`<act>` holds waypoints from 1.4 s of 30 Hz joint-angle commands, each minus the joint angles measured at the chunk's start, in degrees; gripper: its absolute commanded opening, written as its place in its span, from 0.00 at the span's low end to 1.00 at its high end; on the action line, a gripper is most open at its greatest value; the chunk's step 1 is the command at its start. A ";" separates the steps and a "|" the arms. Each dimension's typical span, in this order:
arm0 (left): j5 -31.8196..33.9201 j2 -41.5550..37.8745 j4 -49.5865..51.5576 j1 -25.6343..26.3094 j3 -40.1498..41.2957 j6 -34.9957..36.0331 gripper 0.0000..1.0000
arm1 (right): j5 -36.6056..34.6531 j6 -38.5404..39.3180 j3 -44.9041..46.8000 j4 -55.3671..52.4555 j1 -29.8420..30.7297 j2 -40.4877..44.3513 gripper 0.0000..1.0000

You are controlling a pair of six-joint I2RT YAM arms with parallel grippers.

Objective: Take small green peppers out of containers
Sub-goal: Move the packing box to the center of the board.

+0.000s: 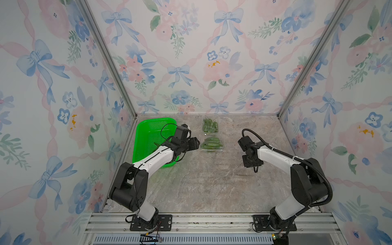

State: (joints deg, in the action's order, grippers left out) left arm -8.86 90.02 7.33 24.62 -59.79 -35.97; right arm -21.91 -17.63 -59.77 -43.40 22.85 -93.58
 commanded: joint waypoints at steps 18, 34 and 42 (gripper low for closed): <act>-2.12 5.34 -3.33 -0.57 -2.43 0.89 0.62 | 25.15 -7.80 -14.93 10.72 1.17 -0.34 0.65; -6.08 11.98 -11.15 -0.61 -4.10 -1.88 0.63 | 35.91 -16.54 -28.65 20.23 0.13 -20.86 0.64; -7.22 15.09 -12.61 -0.72 -4.47 -1.65 0.63 | 38.67 -17.35 -27.42 22.28 0.52 -22.06 0.63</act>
State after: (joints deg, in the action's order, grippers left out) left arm -14.90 104.40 -3.79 24.27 -63.24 -37.52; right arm 14.79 -34.02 -86.78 -22.55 23.29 -114.56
